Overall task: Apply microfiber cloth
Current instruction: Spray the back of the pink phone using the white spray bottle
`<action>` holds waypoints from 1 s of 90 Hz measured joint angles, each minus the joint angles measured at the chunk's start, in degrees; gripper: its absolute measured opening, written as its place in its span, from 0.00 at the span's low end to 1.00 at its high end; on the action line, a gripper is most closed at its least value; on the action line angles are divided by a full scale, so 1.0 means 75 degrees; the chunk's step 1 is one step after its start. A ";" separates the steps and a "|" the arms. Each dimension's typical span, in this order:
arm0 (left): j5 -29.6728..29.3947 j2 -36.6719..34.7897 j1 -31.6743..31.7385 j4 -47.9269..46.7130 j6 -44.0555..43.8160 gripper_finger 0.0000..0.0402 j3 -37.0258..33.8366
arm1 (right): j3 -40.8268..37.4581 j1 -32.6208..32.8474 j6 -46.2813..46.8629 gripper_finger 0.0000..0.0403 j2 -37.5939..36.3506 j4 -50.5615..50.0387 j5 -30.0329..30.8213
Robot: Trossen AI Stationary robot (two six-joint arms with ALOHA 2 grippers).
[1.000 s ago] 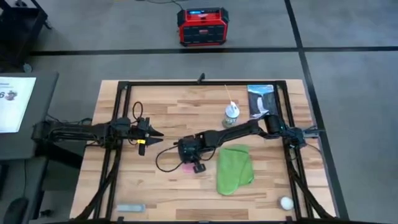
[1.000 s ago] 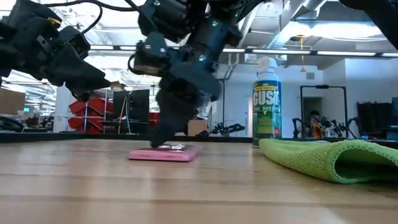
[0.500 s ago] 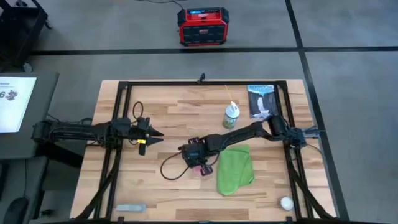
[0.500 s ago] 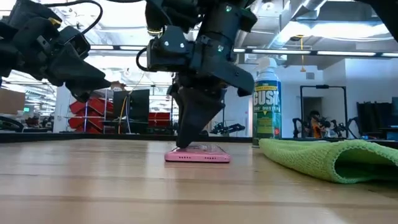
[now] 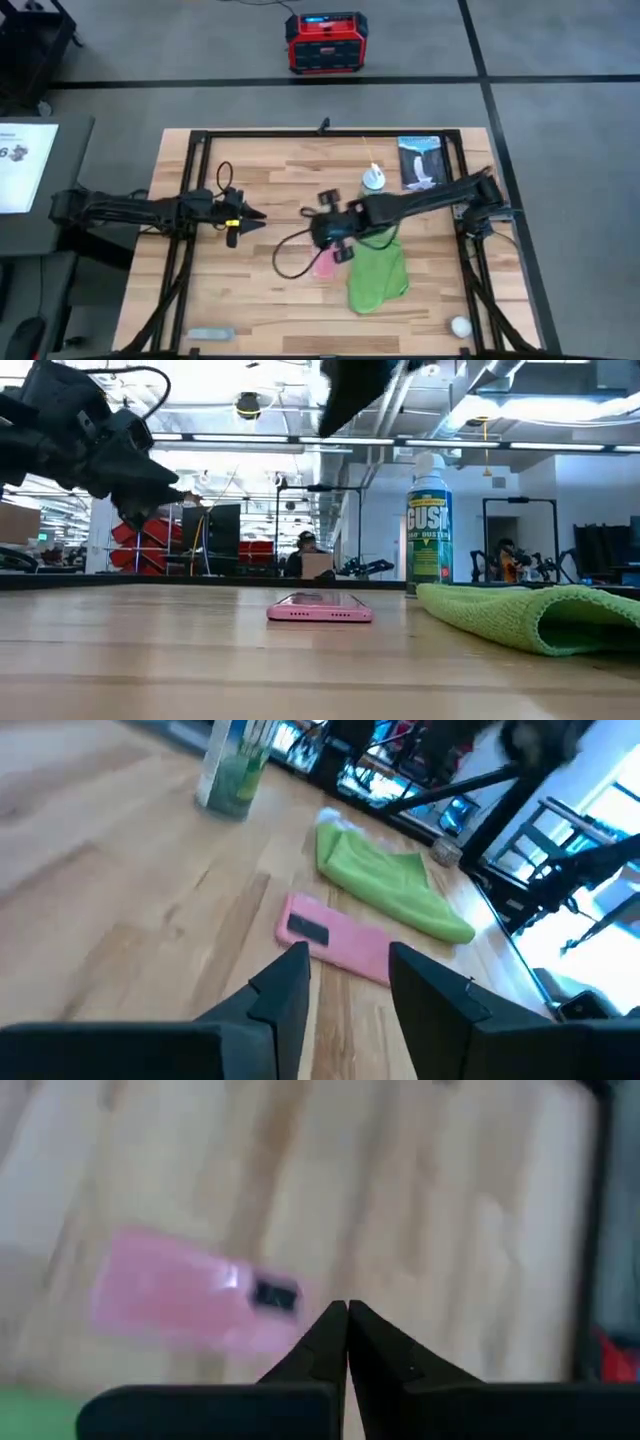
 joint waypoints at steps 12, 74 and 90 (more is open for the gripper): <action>0.0004 0.0590 -0.0272 0.0239 -0.0717 0.30 -0.0006 | -0.0700 0.0078 0.0946 0.00 -0.0116 -0.0873 0.0006; -0.0716 0.4766 -0.1375 0.1829 -0.2044 0.30 0.1869 | -0.4227 0.0979 0.2607 0.00 -0.0572 0.3956 0.0675; -0.0714 0.5543 -0.1293 0.1045 -0.2609 0.30 0.2174 | -0.4227 0.0974 0.2528 0.00 -0.0572 0.4188 0.0980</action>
